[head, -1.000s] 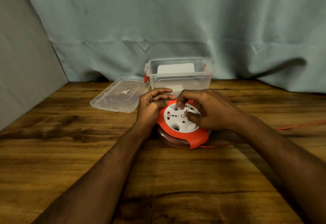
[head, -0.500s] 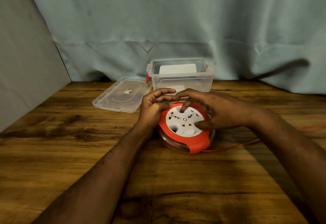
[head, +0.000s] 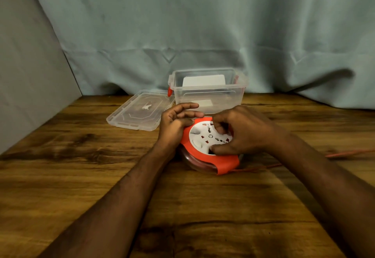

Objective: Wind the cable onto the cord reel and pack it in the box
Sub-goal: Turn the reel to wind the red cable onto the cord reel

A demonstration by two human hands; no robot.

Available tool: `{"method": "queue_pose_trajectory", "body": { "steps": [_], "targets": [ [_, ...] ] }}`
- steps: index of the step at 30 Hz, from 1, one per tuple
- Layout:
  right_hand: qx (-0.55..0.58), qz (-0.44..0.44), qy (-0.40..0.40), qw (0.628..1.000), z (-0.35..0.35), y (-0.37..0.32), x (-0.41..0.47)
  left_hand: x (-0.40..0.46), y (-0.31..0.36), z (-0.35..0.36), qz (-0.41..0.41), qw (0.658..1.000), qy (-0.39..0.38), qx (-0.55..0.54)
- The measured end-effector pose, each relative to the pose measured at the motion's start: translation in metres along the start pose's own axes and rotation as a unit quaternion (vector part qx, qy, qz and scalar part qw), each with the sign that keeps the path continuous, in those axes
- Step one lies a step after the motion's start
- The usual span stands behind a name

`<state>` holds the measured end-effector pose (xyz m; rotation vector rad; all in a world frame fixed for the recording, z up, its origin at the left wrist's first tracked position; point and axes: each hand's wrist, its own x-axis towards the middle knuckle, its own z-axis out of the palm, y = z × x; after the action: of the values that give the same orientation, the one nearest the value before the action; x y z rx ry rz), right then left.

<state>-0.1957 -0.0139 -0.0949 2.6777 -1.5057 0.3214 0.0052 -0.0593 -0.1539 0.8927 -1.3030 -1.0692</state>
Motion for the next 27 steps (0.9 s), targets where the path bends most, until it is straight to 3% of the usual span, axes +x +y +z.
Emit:
{"method": "queue_pose_trajectory", "body": {
  "steps": [9,14,27],
  "targets": [
    [0.004,0.016,0.033,0.999,0.006,-0.010,0.002,0.001,-0.001,-0.001,0.000,1.000,0.000,0.003],
    [0.023,-0.035,0.060,0.997,-0.004,-0.005,-0.002,0.001,-0.001,0.001,-0.005,1.000,-0.003,0.001],
    [0.161,-0.042,-0.075,0.983,-0.004,0.013,-0.001,-0.003,0.001,0.003,0.009,0.999,-0.051,0.009]
  ]
}}
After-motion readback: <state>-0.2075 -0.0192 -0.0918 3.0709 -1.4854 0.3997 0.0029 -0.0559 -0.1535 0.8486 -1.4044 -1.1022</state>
